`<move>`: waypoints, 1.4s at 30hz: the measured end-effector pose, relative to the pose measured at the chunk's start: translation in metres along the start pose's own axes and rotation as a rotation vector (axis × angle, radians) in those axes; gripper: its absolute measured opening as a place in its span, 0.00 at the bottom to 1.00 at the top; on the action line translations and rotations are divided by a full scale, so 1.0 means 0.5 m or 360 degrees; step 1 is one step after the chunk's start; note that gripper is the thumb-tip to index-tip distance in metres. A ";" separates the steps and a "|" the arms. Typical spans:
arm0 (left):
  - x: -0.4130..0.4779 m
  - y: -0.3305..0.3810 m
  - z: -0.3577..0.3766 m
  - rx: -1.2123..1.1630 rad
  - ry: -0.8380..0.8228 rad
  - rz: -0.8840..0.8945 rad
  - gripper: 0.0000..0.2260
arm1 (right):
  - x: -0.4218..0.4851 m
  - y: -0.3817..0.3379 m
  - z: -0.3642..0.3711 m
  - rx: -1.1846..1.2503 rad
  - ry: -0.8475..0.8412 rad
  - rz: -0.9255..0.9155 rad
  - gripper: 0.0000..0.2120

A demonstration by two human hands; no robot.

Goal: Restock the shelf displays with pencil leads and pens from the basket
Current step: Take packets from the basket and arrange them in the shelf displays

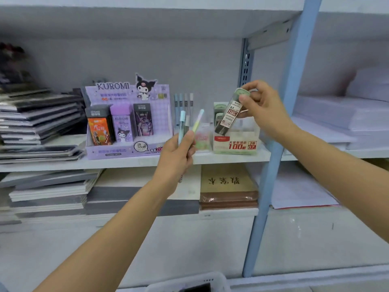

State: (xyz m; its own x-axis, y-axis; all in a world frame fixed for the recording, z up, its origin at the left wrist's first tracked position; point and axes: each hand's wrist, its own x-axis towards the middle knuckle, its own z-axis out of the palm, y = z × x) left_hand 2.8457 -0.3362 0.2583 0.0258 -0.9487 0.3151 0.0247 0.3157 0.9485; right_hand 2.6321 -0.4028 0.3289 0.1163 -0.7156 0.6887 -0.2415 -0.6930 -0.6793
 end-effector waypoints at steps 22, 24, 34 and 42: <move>0.039 0.007 0.008 -0.0009 0.0024 0.0027 0.12 | 0.058 0.070 0.040 -0.0682 -0.0202 0.0014 0.07; 0.038 0.007 0.006 -0.0003 0.0028 0.0019 0.13 | 0.064 0.071 0.042 -0.0821 -0.0139 -0.0008 0.07; 0.031 0.011 -0.002 -0.0018 -0.0014 0.0031 0.12 | 0.013 -0.018 0.055 0.0071 -0.0396 0.0092 0.13; 0.018 0.020 -0.063 -0.0371 0.0109 0.0008 0.08 | -0.018 -0.031 0.080 0.0403 -0.0423 0.0216 0.07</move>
State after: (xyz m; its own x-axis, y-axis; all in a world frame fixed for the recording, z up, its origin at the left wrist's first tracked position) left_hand 2.8779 -0.3410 0.2699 0.0939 -0.9463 0.3095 0.2539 0.3233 0.9116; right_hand 2.6733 -0.3893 0.3232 0.3531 -0.7768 0.5215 -0.0301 -0.5665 -0.8235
